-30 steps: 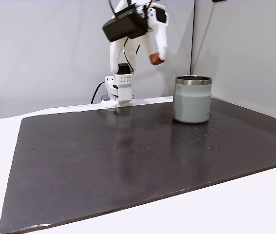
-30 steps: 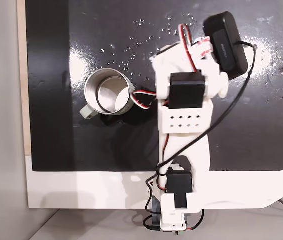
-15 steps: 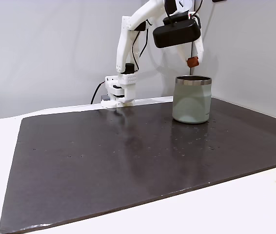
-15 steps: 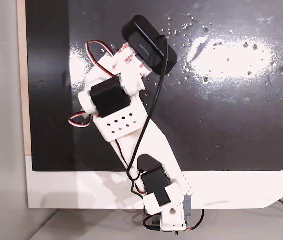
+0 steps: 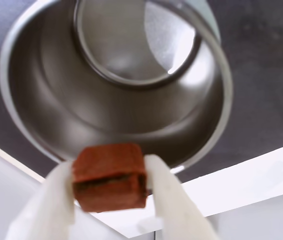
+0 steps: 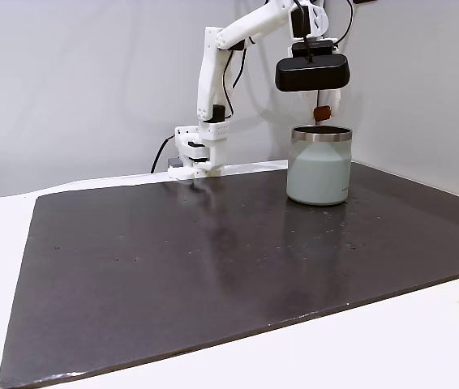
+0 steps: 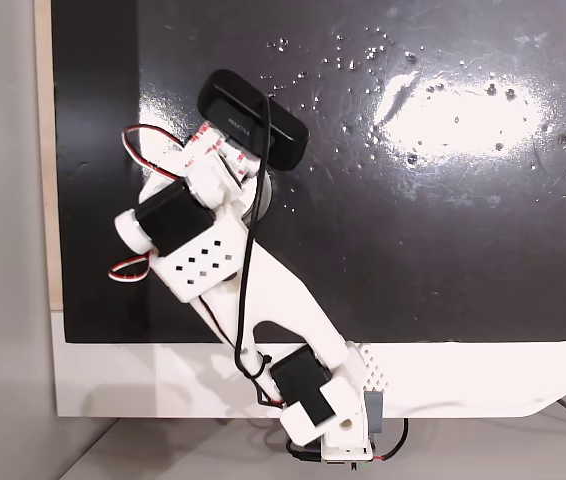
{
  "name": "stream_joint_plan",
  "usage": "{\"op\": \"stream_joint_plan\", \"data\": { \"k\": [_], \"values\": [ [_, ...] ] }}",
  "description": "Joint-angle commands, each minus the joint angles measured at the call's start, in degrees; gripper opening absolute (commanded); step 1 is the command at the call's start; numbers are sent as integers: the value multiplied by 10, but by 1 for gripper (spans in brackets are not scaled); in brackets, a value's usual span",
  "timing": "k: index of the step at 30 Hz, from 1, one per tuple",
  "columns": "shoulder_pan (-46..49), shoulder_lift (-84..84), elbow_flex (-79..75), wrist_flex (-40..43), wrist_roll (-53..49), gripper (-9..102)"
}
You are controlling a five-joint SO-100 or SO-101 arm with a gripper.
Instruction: Grasp a cube and put it in the cup.
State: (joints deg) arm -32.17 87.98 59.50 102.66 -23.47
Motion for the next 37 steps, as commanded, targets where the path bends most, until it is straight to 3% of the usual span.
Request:
{"op": "stream_joint_plan", "data": {
  "k": [1, 5, 11, 37],
  "values": [
    [-4, 44, 4, 6, -9, 6],
    [4, 47, 7, 6, -10, 8],
    [15, 56, 7, 6, -4, 26],
    [51, 97, 76, 6, -25, 25]
  ]
}}
